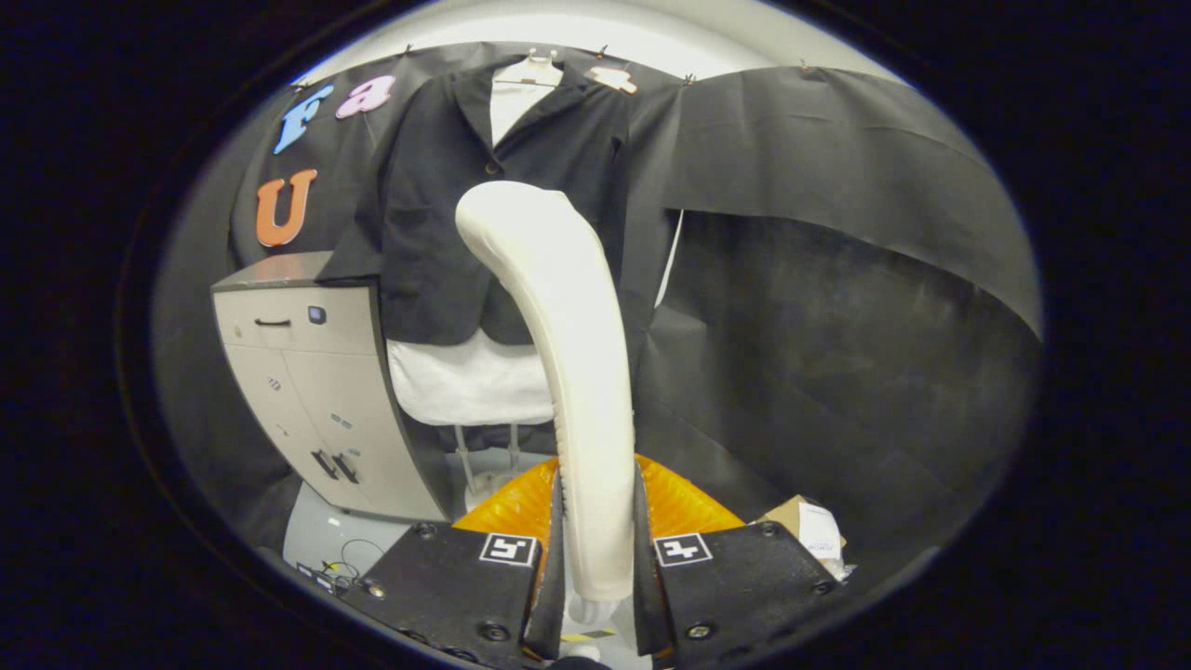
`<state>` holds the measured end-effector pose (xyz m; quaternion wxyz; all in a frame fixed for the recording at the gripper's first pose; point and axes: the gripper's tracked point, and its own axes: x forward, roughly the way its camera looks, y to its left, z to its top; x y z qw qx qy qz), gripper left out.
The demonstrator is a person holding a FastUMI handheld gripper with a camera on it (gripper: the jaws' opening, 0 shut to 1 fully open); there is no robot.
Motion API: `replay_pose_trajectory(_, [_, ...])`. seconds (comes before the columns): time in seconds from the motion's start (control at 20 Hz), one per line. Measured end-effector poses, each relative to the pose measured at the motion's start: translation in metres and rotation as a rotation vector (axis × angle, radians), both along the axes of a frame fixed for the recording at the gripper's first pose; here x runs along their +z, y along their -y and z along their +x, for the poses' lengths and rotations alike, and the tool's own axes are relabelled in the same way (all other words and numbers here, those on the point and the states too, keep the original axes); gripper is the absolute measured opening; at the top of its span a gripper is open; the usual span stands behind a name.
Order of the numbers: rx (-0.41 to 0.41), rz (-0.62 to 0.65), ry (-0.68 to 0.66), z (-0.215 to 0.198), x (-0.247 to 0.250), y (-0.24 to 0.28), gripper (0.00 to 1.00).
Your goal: Iron the clothes twice with a garment steamer, once on the left side and once on the right side.
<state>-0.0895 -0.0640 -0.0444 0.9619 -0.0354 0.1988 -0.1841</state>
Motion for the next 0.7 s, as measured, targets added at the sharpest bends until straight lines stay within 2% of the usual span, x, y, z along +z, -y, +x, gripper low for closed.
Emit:
replay_pose_trajectory(0.35, [0.128,0.016,0.056,-0.048,0.031,0.01,0.33])
replay_pose_trajectory(0.7, [0.183,0.038,0.041,-0.087,0.011,0.027,0.33])
